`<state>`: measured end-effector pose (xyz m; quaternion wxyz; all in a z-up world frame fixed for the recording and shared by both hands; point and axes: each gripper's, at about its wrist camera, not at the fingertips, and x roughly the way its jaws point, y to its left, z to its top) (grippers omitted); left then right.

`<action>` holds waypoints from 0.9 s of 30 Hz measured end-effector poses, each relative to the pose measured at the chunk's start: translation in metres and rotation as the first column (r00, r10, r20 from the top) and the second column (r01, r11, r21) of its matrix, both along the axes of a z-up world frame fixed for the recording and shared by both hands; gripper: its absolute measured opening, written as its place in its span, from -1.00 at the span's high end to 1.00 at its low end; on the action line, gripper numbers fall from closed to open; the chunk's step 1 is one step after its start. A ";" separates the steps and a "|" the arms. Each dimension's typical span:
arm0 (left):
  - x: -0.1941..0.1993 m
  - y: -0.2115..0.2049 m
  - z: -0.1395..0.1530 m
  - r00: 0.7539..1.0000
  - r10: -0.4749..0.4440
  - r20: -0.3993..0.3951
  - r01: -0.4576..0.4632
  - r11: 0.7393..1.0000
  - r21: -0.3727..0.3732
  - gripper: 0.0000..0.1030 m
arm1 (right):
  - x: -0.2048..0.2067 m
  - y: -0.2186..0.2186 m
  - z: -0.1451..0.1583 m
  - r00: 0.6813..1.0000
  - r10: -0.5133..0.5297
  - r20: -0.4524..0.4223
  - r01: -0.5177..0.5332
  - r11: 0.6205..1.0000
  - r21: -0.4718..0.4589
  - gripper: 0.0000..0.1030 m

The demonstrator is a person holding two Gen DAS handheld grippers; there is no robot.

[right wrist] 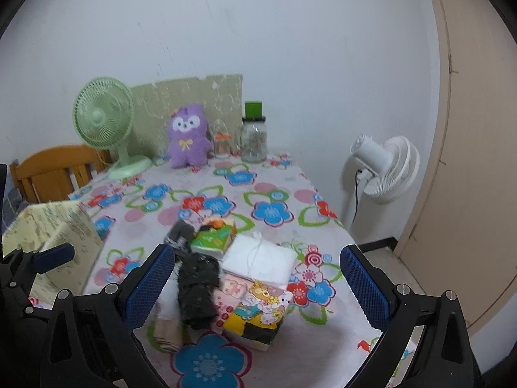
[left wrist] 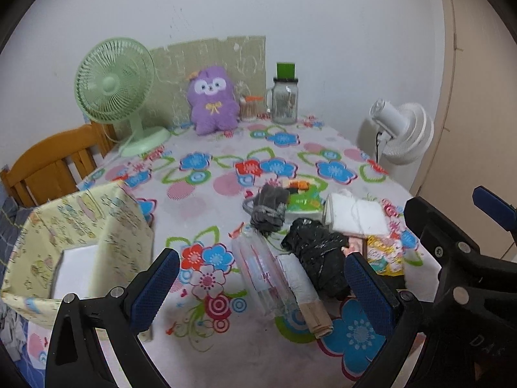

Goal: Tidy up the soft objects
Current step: 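Lower the right tool onto the black plastic-wrapped bundle and close it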

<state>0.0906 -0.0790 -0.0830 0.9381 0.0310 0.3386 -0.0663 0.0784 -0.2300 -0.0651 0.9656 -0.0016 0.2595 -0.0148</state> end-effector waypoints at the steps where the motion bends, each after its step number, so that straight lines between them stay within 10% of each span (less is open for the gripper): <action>1: 0.004 -0.001 -0.004 1.000 0.001 -0.009 -0.001 1.000 0.001 -0.99 | 0.004 0.000 -0.003 1.000 0.000 -0.011 0.000 1.000 0.003 -1.00; 27: 0.050 0.007 -0.067 0.984 0.031 -0.176 -0.021 0.998 0.059 -0.76 | 0.079 0.036 -0.077 0.953 0.119 -0.280 -0.098 0.991 0.086 -0.60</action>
